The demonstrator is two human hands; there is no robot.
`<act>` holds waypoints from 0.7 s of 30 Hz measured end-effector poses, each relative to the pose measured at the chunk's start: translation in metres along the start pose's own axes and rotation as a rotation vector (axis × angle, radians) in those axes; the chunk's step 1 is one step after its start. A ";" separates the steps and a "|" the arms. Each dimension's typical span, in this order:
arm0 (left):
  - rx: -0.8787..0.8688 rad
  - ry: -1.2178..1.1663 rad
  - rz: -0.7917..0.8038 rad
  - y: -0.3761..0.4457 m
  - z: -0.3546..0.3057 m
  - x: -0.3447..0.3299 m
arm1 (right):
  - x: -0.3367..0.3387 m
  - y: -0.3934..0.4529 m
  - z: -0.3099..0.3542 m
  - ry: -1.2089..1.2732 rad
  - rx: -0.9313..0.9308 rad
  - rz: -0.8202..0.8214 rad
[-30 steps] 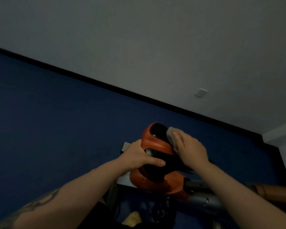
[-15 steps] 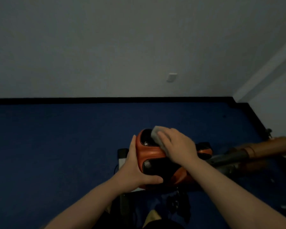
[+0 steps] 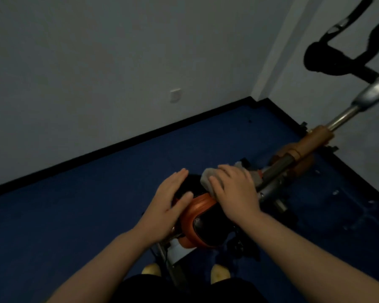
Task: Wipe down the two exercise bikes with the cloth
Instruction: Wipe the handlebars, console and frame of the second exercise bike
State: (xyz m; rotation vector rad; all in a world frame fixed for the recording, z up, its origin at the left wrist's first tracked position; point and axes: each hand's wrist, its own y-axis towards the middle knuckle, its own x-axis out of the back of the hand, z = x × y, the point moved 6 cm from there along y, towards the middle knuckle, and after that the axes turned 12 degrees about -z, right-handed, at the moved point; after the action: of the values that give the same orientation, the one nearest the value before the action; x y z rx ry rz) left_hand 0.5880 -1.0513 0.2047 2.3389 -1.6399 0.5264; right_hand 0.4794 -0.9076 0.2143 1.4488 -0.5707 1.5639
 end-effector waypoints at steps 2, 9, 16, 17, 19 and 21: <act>-0.052 0.026 0.023 0.020 -0.012 -0.005 | -0.001 -0.040 0.022 0.015 -0.090 -0.031; -0.180 0.341 0.147 0.072 -0.031 -0.037 | -0.005 -0.045 0.019 0.109 -0.532 0.028; -0.277 0.573 0.137 0.074 -0.019 -0.043 | -0.004 -0.103 0.064 0.243 -0.761 -0.006; -0.274 0.567 0.131 0.075 -0.018 -0.042 | -0.004 -0.104 0.064 0.250 -0.775 -0.007; -0.251 0.554 0.118 0.076 -0.017 -0.042 | -0.003 -0.087 0.049 0.278 -0.829 -0.055; -0.211 0.504 0.092 0.077 -0.017 -0.039 | -0.002 -0.066 0.023 0.357 -0.980 -0.097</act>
State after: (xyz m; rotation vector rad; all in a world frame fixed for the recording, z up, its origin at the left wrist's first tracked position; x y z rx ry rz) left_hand 0.5009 -1.0376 0.2024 1.7968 -1.4786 0.8353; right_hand 0.5466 -0.8949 0.2011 0.4396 -0.8619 1.1409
